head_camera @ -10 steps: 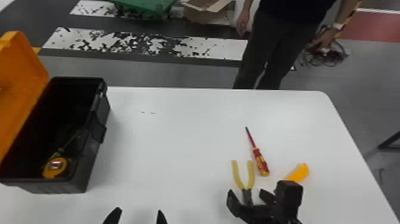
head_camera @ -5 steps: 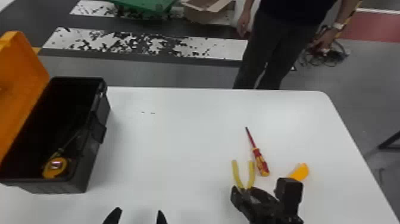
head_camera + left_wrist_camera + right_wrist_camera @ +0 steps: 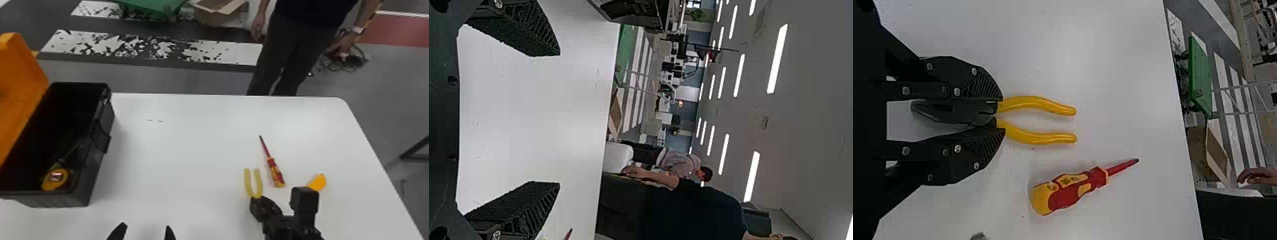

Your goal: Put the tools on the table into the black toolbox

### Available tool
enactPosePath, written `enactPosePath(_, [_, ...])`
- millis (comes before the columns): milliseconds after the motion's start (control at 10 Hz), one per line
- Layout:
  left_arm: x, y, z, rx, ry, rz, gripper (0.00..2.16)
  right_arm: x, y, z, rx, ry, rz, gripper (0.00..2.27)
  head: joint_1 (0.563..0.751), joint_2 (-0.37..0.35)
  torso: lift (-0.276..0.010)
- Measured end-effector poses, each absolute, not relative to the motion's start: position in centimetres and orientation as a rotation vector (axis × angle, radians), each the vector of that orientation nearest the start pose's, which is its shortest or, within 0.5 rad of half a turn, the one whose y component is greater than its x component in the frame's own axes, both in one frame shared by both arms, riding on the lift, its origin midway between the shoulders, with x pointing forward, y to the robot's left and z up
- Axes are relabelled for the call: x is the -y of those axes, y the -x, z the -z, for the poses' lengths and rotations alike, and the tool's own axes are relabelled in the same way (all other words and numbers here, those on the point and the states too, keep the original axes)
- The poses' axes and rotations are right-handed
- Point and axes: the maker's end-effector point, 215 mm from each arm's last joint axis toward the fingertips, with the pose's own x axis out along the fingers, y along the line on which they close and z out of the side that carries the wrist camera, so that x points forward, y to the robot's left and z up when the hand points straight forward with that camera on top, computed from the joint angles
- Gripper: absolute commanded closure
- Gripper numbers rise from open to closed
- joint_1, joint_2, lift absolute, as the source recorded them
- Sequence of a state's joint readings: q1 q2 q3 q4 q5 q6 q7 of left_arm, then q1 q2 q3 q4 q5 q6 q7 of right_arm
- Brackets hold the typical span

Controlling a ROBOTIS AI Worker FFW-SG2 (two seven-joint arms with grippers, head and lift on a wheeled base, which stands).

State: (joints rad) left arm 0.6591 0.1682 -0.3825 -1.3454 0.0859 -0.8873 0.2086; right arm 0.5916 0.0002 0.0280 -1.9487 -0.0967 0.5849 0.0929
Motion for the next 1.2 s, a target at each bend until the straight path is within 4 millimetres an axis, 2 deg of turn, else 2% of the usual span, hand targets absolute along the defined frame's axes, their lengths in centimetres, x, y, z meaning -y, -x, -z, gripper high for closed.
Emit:
enactPosePath(400, [-13.4,-24.9,49.1,-0.056,0.152,0.127,0.06,16.7,-31.4,57.2,-0.780,-0.129,-0.168,2.26,0.695,-0.074,-0.075])
enactPosePath(900, [-13.7,-25.0,48.6,-0.040,0.155,0.120,0.06,16.0,-32.5,53.6,-0.676,-0.143,-0.192,2.26,0.695,-0.051,-0.075])
enactPosePath(1200, [-14.8,-25.5,46.2,0.012,0.166,0.114,0.06,14.8,-33.4,51.0,-0.569,-0.152,-0.249,2.26,0.695,-0.008,-0.075])
